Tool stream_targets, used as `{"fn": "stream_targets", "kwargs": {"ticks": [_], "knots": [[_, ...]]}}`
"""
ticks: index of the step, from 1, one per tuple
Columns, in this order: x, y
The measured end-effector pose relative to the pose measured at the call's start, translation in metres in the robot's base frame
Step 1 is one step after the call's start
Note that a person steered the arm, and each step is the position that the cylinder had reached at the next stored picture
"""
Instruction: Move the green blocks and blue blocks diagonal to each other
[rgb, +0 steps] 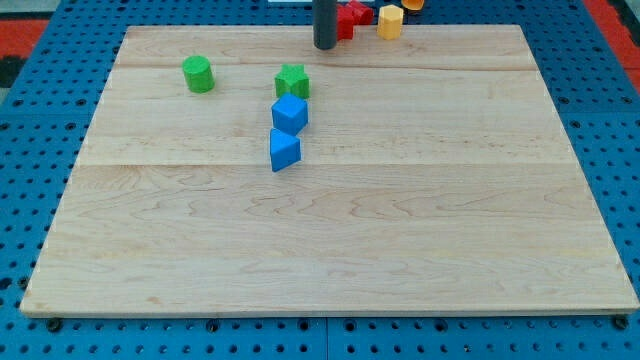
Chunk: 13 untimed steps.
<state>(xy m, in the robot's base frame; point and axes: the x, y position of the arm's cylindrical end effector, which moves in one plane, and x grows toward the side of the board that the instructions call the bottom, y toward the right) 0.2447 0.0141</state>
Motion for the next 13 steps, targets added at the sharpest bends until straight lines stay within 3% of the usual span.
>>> {"fn": "stream_targets", "kwargs": {"ticks": [3, 4, 6, 7, 8, 9, 10, 12, 13], "knots": [[0.011, 0.095], [0.063, 0.066], [0.054, -0.101], [0.057, -0.135], [0.068, -0.071], [0.105, -0.031], [0.174, -0.058], [0.123, -0.082], [0.123, -0.053]]}}
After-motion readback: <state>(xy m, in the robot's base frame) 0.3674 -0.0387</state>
